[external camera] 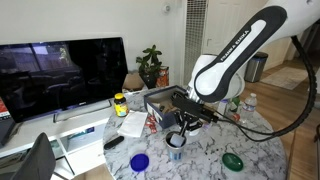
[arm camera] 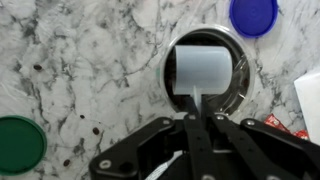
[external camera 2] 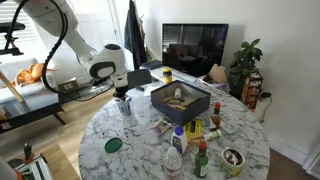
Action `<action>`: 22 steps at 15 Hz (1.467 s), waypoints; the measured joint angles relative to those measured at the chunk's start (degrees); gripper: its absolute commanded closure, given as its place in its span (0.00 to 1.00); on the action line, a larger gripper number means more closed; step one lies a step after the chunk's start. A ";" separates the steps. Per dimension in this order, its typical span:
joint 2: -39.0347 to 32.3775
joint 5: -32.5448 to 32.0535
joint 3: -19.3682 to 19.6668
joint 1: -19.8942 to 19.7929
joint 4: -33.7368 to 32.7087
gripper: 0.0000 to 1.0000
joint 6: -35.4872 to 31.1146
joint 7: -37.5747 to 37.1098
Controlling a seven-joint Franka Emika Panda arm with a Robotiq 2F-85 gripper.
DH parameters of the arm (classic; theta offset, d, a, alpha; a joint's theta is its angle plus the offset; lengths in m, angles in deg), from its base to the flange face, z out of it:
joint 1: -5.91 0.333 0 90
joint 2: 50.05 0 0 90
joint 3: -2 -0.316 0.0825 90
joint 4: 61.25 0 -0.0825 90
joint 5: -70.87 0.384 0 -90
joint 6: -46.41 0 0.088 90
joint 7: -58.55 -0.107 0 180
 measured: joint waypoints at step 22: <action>3.54 -5.80 -1.61 -6.68 -8.01 0.98 15.77 -11.73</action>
